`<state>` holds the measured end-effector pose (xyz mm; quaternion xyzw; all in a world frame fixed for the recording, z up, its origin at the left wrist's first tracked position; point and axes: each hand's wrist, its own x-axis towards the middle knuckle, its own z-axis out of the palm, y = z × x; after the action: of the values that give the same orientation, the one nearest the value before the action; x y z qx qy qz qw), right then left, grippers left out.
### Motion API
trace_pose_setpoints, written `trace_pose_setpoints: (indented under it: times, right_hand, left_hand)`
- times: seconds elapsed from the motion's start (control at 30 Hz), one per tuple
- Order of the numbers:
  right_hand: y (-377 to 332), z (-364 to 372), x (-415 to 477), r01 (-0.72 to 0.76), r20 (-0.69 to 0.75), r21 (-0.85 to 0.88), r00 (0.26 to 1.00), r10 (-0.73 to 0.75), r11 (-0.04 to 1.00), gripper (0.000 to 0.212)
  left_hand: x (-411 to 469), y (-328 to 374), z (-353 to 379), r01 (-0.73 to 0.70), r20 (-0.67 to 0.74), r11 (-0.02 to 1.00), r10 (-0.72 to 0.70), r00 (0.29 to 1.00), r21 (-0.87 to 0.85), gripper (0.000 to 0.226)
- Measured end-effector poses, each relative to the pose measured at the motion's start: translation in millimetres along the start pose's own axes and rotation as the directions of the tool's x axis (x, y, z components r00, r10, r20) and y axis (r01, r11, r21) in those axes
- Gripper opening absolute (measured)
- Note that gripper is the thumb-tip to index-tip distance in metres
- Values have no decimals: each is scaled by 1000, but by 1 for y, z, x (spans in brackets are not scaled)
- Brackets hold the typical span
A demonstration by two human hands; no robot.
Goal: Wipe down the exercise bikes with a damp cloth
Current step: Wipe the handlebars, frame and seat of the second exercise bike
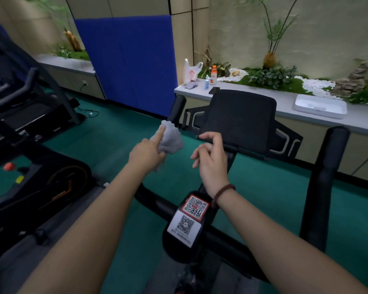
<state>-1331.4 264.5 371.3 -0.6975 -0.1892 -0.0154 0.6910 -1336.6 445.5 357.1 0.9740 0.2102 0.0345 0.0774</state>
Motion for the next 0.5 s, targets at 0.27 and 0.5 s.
trace_pose_setpoints:
  times: [0.27,0.5]
  right_hand:
    - [1,0,-4,6,-17,13,1000,-6,1000,22]
    - [2,-3,-8,7,-29,0,1000,-7,1000,21]
  left_hand:
    - [-58,-19,1,181,-31,983,-182,983,-30,63]
    - [-97,-11,-3,309,-42,940,-317,947,-143,41]
